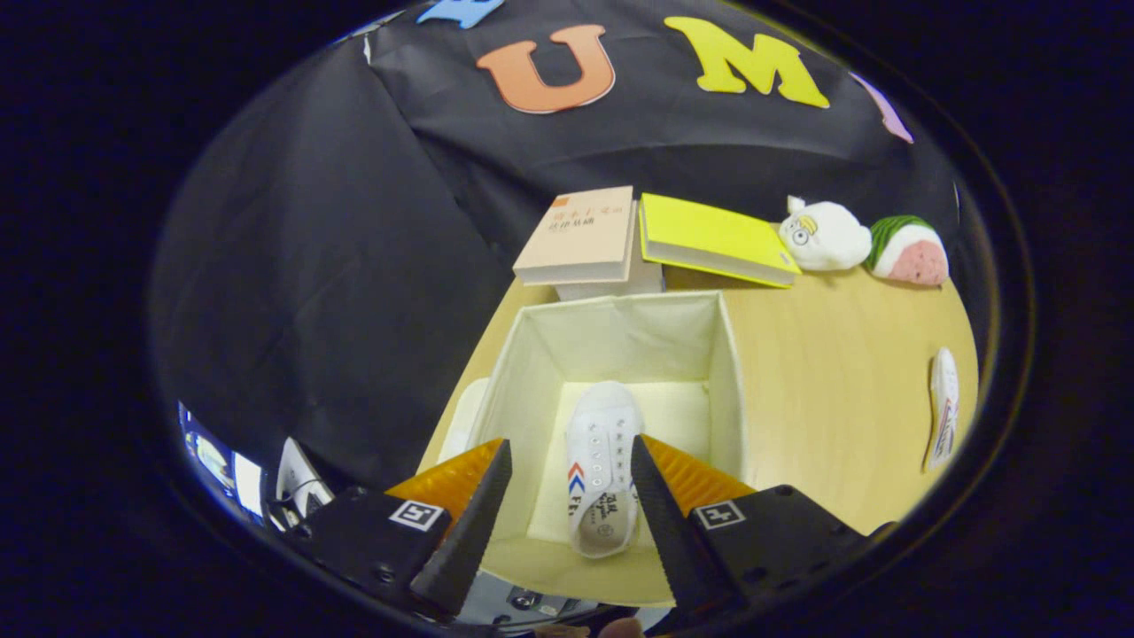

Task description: Open the storage box then place both shoes into the box .Put the left shoe in first, then the right shoe, with the right side of both shoes facing outward in a uniform manner.

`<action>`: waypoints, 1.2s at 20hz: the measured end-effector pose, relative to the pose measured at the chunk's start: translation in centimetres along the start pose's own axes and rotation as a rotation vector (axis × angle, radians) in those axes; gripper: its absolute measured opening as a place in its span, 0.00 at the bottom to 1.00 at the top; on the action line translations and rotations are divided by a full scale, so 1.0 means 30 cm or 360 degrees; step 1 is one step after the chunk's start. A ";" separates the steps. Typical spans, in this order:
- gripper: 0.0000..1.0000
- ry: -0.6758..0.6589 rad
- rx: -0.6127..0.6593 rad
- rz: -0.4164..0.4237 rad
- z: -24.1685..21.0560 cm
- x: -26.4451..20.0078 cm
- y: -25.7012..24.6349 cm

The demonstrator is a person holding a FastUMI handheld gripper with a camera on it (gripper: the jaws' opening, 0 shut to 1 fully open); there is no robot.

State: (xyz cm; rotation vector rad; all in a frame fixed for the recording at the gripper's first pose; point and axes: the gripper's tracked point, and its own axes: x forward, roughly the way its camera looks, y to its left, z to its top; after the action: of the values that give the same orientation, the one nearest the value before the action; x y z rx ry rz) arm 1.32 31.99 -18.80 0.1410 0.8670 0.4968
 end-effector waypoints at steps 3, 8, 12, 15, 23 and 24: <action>0.88 -0.0143 -0.0115 -0.0071 0.041 -0.139 -0.099; 0.88 -0.0411 -0.0228 -0.0250 0.104 -0.393 -0.380; 1.00 -0.0498 -0.0155 -0.0457 0.063 -0.558 -0.748; 1.00 -0.0445 -0.0018 -0.0606 -0.027 -0.638 -1.052; 1.00 -0.0054 0.0172 -0.0763 -0.282 -0.565 -1.630; 1.00 -0.0009 0.0189 -0.0758 -0.297 -0.543 -1.665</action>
State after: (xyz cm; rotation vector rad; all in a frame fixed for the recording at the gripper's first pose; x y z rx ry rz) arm 3.74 -20.25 -29.02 0.0409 0.8898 -0.0006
